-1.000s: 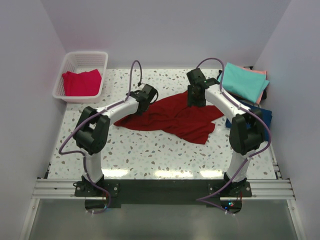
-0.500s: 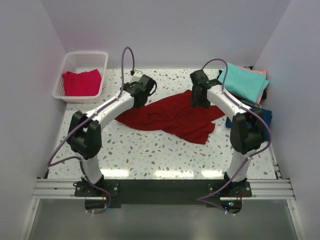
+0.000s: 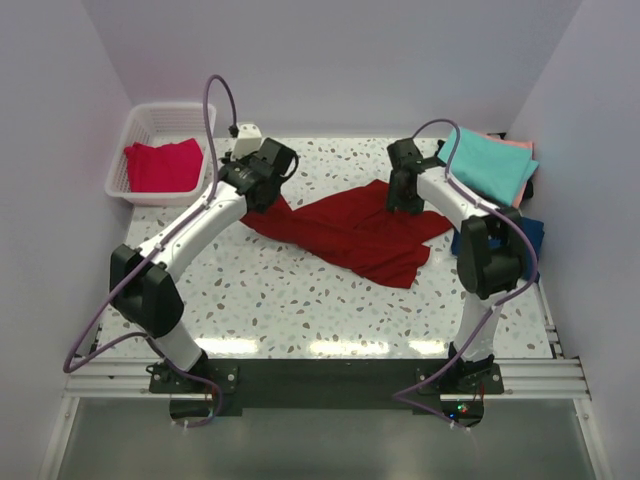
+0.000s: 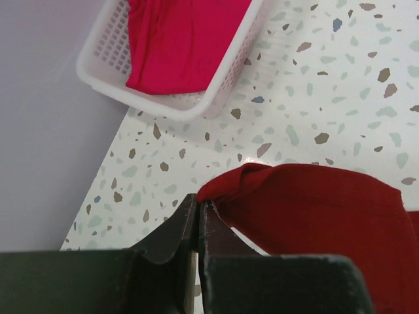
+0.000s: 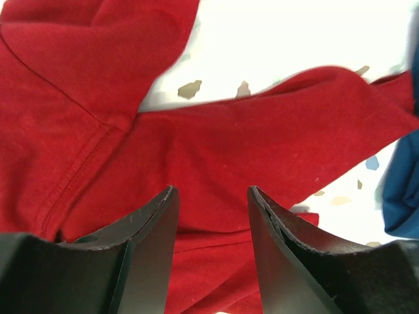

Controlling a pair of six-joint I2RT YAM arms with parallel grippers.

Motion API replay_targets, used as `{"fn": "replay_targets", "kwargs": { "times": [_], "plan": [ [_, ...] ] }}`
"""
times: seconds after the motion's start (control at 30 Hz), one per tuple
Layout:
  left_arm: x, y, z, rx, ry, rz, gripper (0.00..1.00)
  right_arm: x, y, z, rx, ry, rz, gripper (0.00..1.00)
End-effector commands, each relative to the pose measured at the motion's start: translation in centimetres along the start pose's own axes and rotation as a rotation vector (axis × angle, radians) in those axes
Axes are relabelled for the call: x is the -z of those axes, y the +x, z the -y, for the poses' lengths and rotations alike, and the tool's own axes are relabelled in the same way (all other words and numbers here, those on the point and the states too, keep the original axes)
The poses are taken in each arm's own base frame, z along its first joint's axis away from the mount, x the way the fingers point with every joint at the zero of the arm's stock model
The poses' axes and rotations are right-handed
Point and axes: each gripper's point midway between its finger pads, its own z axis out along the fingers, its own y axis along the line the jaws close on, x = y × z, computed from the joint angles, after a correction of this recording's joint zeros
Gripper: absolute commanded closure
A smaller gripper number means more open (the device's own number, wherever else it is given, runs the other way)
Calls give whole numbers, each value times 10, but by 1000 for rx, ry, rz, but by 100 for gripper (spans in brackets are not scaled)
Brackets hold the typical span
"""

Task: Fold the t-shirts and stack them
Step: Flatten the tshirt out

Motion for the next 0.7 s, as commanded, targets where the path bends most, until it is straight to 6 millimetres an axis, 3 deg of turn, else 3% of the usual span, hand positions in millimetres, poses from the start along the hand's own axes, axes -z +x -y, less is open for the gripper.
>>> {"fn": "replay_targets", "kwargs": {
  "times": [0.0, 0.2, 0.3, 0.47, 0.67],
  "plan": [
    [-2, -14, -22, 76, -62, 30, 100, 7, 16, 5, -38, -4, -40, 50],
    [-11, -10, -17, 59, -68, 12, 100, 10, 55, 29, -78, 66, -103, 50],
    [-16, -8, -16, 48, -73, 3, 100, 10, 63, 38, -94, 93, -102, 50],
    [-24, -5, -21, 44, -98, -10, 100, 9, 60, 52, -131, 107, -81, 50],
    [-36, -1, -38, 51, -171, -34, 100, 12, 52, 55, -152, 102, -58, 50]
  ]
}}
